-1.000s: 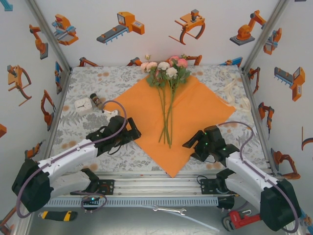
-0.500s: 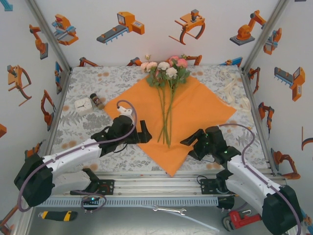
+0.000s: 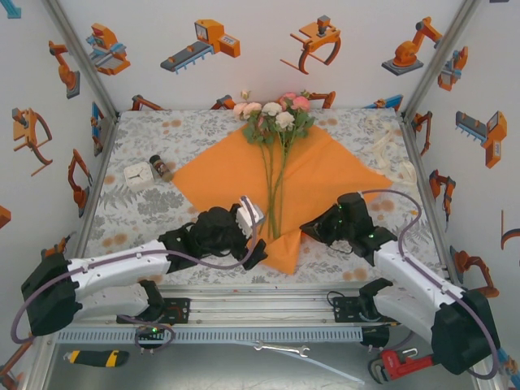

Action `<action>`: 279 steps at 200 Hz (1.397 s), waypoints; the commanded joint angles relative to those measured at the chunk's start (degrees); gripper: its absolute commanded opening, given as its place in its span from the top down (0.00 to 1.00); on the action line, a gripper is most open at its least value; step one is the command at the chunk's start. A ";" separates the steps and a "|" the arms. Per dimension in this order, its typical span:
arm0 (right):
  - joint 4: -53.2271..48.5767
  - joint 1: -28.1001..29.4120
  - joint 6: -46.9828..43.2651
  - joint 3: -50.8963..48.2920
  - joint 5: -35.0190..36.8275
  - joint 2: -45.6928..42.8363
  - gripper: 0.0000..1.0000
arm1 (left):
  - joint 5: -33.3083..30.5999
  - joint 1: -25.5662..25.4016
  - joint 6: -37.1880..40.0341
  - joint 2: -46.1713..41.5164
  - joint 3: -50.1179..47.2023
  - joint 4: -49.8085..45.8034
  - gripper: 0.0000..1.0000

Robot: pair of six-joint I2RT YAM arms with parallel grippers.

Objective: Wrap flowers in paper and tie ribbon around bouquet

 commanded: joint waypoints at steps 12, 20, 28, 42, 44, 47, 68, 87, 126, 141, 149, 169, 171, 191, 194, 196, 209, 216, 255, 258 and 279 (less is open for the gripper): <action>-1.38 0.35 0.07 2.42 1.94 0.32 0.95 | -1.93 -4.37 14.01 2.18 0.05 -3.34 0.03; -1.78 0.36 0.03 2.90 1.98 0.77 0.95 | -4.41 -5.73 15.01 3.73 0.42 -3.01 0.03; -1.87 0.35 0.02 3.32 2.02 1.00 0.95 | -7.22 -7.30 15.89 5.74 0.71 -2.11 0.03; -2.33 0.35 0.02 3.92 2.33 1.22 0.95 | -11.44 -10.71 18.27 9.67 1.15 0.58 0.03; -2.35 0.35 0.00 4.09 2.36 1.20 0.95 | -12.35 -11.07 18.56 10.32 1.15 1.25 0.03; -2.60 0.35 0.07 4.13 2.49 1.18 0.95 | -13.86 -11.76 18.92 11.37 1.11 2.48 0.03; -5.01 0.35 0.82 5.35 3.59 1.19 0.95 | -22.39 -15.84 22.85 18.02 1.02 9.83 0.03; -9.66 0.35 1.31 7.35 4.61 1.91 0.96 | -29.06 -17.85 26.27 22.39 0.47 17.12 0.03; -9.79 0.35 1.34 8.02 3.87 3.00 0.97 | -38.22 -19.42 30.09 28.24 0.82 27.79 0.00; -10.23 0.35 1.55 8.14 4.02 3.09 0.96 | -42.54 -20.37 32.73 30.95 0.86 32.14 0.04; -10.77 0.35 1.65 8.26 4.28 3.04 0.96 | -44.63 -20.88 34.29 32.10 0.33 36.12 0.06; -14.21 0.42 1.72 9.19 5.91 3.29 0.93 | -45.29 -21.33 34.63 31.50 -0.03 38.62 0.10; -14.64 0.36 1.75 9.29 6.12 3.33 0.93 | -45.02 -21.33 34.38 31.16 0.06 37.98 0.11; -17.13 0.35 1.30 10.27 7.50 3.68 0.89 | -40.92 -21.27 30.60 27.27 1.08 31.15 0.15; -17.34 0.35 1.21 10.38 7.70 3.77 0.88 | -40.31 -21.18 30.03 26.58 1.28 30.08 0.16; -17.51 0.35 1.11 10.40 7.81 3.82 0.87 | -39.80 -21.16 29.48 26.24 1.40 29.21 0.16; -18.30 0.35 -0.27 11.06 8.58 4.20 0.82 | -36.71 -20.45 26.29 23.96 2.22 24.71 0.19; -19.08 0.35 -1.32 11.65 9.04 4.48 0.79 | -34.90 -19.90 24.47 22.78 2.61 22.49 0.20; -24.49 0.35 -8.34 15.32 11.68 5.78 0.65 | -28.18 -15.36 17.61 19.30 2.29 17.72 0.35; -24.54 0.35 -8.74 15.40 11.81 5.69 0.64 | -27.66 -14.89 17.21 19.27 2.24 17.58 0.37; -24.95 0.35 -13.30 15.82 12.57 4.37 0.57 | -25.89 -13.44 15.29 20.11 1.90 18.24 0.55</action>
